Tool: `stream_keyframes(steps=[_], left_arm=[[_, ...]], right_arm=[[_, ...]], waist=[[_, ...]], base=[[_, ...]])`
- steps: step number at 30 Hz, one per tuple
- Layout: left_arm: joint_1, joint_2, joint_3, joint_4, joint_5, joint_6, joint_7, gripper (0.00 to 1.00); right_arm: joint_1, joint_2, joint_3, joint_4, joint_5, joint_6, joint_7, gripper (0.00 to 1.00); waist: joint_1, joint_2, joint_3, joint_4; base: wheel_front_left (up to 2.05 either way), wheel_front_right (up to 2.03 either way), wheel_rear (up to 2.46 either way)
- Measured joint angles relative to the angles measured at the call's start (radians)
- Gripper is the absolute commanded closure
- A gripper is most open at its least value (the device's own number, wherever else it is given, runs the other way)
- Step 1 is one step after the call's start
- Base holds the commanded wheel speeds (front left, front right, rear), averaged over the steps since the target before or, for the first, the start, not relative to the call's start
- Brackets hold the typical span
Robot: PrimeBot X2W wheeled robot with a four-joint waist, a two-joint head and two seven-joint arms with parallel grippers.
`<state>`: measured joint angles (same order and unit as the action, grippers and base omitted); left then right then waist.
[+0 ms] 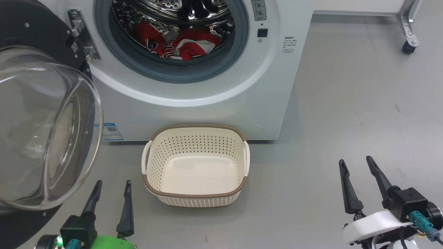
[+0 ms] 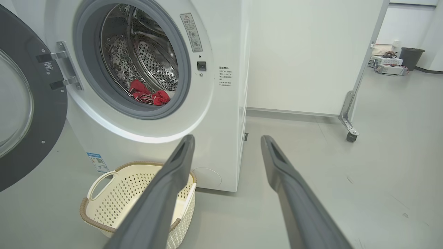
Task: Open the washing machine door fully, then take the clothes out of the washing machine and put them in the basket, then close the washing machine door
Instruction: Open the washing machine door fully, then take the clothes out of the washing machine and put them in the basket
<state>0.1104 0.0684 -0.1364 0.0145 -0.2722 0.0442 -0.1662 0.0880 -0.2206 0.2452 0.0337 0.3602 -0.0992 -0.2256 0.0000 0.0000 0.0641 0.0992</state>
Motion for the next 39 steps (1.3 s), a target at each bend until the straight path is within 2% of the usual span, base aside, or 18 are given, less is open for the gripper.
stream_keyframes(steps=[10, 39], left_arm=[[0.002, 0.0, -0.012, 0.001, 0.019, 0.013, 0.045, 0.0], [0.001, 0.0, -0.017, -0.04, 0.029, 0.026, 0.068, 0.0]], right_arm=[[0.0, 0.0, -0.018, 0.005, 0.0, 0.0, -0.002, 0.0], [0.0, 0.005, -0.023, 0.005, 0.002, -0.001, -0.01, 0.0]], waist=[[0.0, 0.0, 0.004, -0.064], [0.0, 0.0, 0.007, -0.073]], base=[[0.0, 0.0, 0.0], [0.04, -0.04, 0.0]])
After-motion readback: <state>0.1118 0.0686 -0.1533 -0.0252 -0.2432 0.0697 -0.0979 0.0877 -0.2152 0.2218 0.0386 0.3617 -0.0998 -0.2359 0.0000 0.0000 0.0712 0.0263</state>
